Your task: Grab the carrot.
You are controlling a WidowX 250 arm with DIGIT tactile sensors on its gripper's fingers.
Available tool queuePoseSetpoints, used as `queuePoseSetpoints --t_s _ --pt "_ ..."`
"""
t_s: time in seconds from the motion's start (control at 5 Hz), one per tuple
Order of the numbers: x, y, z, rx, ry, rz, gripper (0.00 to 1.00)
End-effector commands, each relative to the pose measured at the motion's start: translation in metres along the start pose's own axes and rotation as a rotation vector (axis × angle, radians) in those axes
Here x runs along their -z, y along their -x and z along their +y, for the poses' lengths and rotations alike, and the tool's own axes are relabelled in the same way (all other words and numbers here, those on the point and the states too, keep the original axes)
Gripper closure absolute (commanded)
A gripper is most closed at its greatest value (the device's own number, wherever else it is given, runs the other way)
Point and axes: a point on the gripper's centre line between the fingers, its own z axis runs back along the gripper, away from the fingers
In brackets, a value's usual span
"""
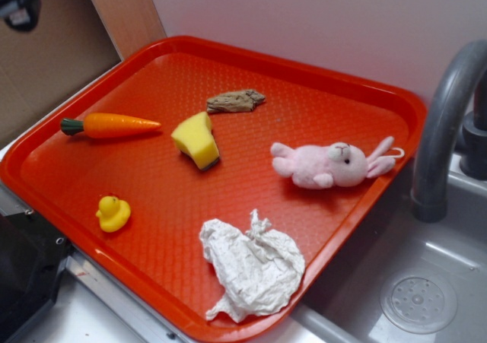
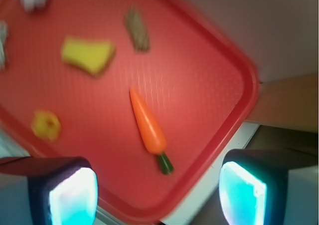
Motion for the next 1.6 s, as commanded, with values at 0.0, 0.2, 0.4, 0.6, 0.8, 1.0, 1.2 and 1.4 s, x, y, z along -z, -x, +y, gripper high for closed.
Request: queuePoseSetpoints --t_s 0.0,0.2,0.4,0.6,0.8,1.0,1.2,1.4 --pt "0.071 -0.039 -0.013 0.352 -0.057 0.054 0.0" --pt "0.103 -0.05 -0.02 0.352 -0.049 0.084 0.0" --pt "0.125 -0.046 -0.026 0.296 -0.053 0.138 0.0" --pt "0.147 -0.044 -0.023 0.257 -0.035 0.152 0.0" --pt "0.161 -0.034 -0.018 0.234 -0.043 0.216 0.0" --pt "0.166 -0.02 -0.011 0.13 -0.063 0.128 1.0" --pt "0.157 -0.013 -0.005 0.037 -0.011 0.014 1.0" --pt "0.148 -0.019 -0.002 -0.109 -0.039 -0.027 1.0"
